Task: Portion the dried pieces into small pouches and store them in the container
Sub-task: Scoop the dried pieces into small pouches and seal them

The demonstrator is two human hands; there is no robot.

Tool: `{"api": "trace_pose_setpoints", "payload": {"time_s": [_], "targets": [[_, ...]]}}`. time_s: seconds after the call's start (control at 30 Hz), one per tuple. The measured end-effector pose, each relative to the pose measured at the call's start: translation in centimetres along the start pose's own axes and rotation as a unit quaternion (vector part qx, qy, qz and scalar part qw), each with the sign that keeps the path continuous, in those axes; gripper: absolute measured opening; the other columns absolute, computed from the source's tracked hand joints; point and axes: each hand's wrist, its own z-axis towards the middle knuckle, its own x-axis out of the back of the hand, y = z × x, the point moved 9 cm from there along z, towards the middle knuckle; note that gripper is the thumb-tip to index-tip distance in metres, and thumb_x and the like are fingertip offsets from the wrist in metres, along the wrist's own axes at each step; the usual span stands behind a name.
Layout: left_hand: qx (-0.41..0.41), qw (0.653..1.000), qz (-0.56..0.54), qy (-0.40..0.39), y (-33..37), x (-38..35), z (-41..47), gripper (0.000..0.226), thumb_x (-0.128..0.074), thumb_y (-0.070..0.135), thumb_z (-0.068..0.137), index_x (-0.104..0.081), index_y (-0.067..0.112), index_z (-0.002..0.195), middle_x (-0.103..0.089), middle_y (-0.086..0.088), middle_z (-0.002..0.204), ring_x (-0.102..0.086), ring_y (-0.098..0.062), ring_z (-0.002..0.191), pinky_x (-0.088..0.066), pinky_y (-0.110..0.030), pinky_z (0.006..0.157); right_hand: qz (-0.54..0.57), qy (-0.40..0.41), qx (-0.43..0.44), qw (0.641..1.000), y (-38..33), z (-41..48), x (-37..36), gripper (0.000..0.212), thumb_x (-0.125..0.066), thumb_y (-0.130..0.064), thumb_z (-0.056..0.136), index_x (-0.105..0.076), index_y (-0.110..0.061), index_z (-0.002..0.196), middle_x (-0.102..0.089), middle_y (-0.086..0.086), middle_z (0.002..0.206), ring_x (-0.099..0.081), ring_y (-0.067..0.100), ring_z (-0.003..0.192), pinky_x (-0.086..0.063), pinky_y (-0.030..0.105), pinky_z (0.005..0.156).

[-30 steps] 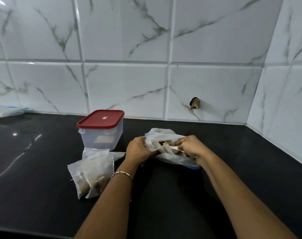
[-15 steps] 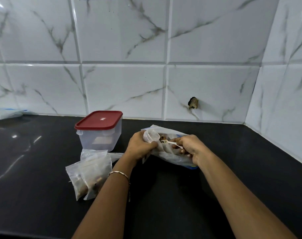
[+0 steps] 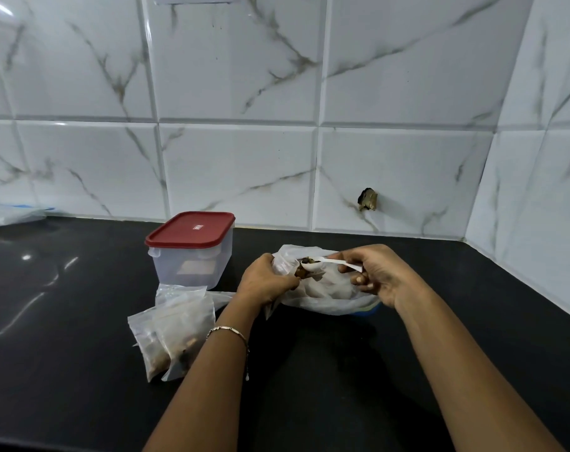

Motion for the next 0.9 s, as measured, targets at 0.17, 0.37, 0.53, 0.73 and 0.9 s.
{"api": "trace_pose_setpoints", "payload": {"time_s": [0.17, 0.37, 0.53, 0.73, 0.9], "targets": [[-0.002, 1.000, 0.019, -0.005, -0.1, -0.2, 0.0, 0.042, -0.072, 0.025, 0.072, -0.057, 0.015, 0.110, -0.064, -0.004, 0.104, -0.061, -0.021, 0.099, -0.053, -0.043, 0.090, 0.025, 0.001, 0.039, 0.999, -1.4, -0.4, 0.2, 0.024, -0.053, -0.005, 0.084, -0.077, -0.006, 0.086, -0.061, 0.005, 0.068, -0.030, 0.008, 0.041, -0.019, 0.016, 0.034], [-0.029, 0.999, 0.012, -0.011, 0.7, -0.7, 0.0, 0.040, -0.073, 0.025, 0.075, -0.056, 0.016, 0.111, -0.064, -0.004, 0.107, -0.061, -0.020, 0.100, -0.052, -0.042, 0.091, -0.090, -0.024, 0.131, 0.987, -3.0, -1.9, -2.4, 0.028, -0.048, -0.002, 0.091, -0.074, -0.011, 0.094, -0.066, 0.006, 0.071, -0.043, 0.001, 0.037, -0.030, 0.011, 0.040], [-0.045, 0.999, -0.010, 0.015, 1.2, -0.4, 0.0, 0.041, -0.076, 0.035, 0.076, -0.053, 0.015, 0.104, -0.063, -0.003, 0.100, -0.060, -0.018, 0.094, -0.051, -0.037, 0.083, -0.448, 0.001, 0.341, 0.826, -5.3, -4.2, -5.4, 0.030, -0.051, -0.014, 0.096, -0.068, -0.030, 0.115, -0.068, -0.013, 0.109, -0.061, 0.001, 0.096, -0.043, 0.015, 0.080], [-0.053, 0.993, -0.100, 0.030, 1.5, 0.1, 0.0, 0.037, -0.073, 0.031, 0.079, -0.051, 0.019, 0.106, -0.061, -0.002, 0.104, -0.061, -0.016, 0.096, -0.053, -0.036, 0.087, -0.522, 0.068, 0.480, 0.701, -7.3, -6.3, -6.0, 0.026, -0.061, -0.008, 0.087, -0.067, -0.022, 0.108, -0.068, -0.004, 0.102, -0.061, 0.018, 0.095, -0.053, 0.034, 0.080], [-0.061, 0.989, -0.134, 0.030, 1.5, 0.1, 0.1, 0.040, -0.074, 0.029, 0.081, -0.051, 0.017, 0.112, -0.062, -0.002, 0.106, -0.062, -0.017, 0.099, -0.054, -0.037, 0.088, -0.497, 0.076, 0.497, 0.707, -7.7, -6.4, -5.3, 0.025, -0.063, -0.008, 0.088, -0.070, -0.024, 0.106, -0.070, -0.007, 0.102, -0.061, 0.014, 0.094, -0.052, 0.031, 0.080]]}}
